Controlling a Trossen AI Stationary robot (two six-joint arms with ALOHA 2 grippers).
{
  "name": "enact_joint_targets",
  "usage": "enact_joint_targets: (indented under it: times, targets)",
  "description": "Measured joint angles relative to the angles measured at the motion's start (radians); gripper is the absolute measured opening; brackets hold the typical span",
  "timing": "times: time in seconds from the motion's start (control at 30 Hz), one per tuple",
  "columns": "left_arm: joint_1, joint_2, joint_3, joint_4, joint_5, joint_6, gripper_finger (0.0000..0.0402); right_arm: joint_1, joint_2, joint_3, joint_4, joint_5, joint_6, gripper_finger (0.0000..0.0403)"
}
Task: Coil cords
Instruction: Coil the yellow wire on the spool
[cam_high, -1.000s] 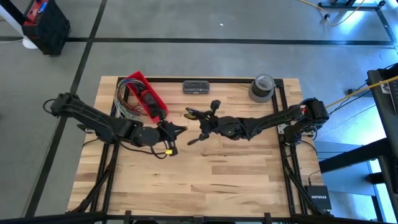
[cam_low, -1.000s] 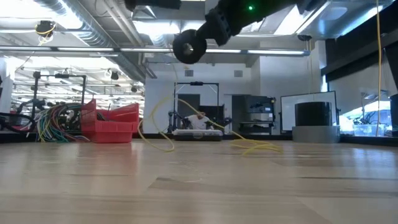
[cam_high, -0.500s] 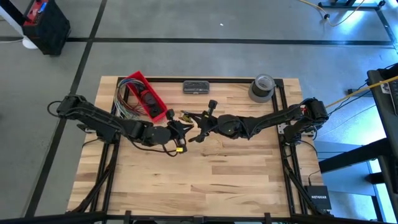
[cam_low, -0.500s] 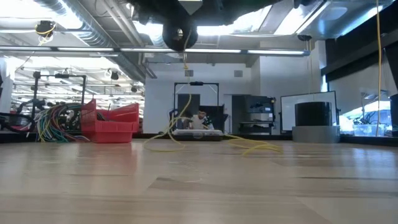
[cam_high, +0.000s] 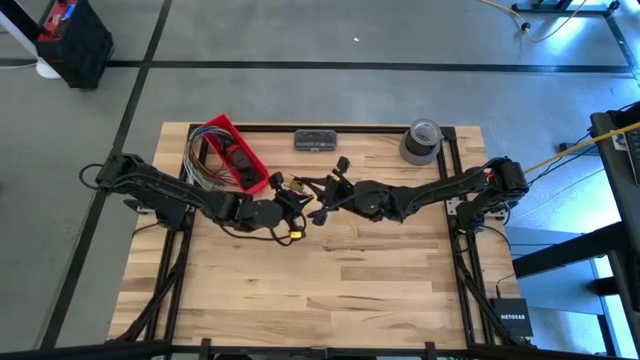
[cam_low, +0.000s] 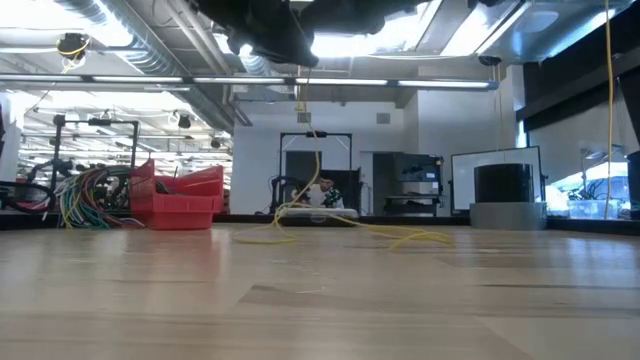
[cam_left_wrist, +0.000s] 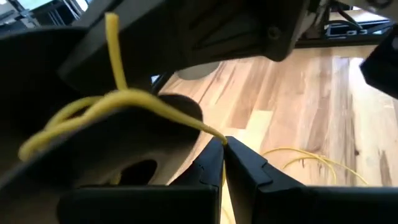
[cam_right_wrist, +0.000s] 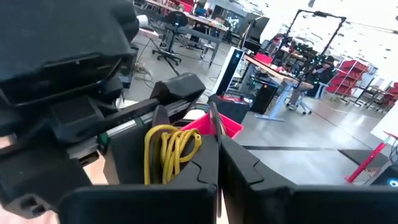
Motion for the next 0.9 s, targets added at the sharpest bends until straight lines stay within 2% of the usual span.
enact_joint_targets:
  times: [0.27, 0.37, 0.5, 0.67, 0.9]
  targets:
    - [-0.056, -0.018, 0.005, 0.065, 0.005, 0.045, 0.0005, 0.0, -0.003, 0.0, -0.071, 0.002, -0.05, 0.0005]
    - [-0.074, -0.021, 0.009, 0.115, 0.004, 0.072, 0.0005, 0.0, -0.003, 0.0, -0.077, -0.028, -0.058, 0.0005]
    - [-0.057, -0.018, 0.009, 0.095, 0.001, 0.055, 0.0005, 0.0, -0.003, 0.0, -0.076, -0.054, -0.058, 0.0005]
    - [-0.027, -0.017, 0.008, 0.014, 0.0, 0.008, 0.0005, 0.0, -0.003, 0.0, -0.016, -0.026, -0.024, 0.0005]
    - [0.005, -0.008, -0.003, -0.003, -0.008, -0.017, 0.0005, 0.001, -0.079, 0.0, -0.048, -0.027, 0.053, 0.0005]
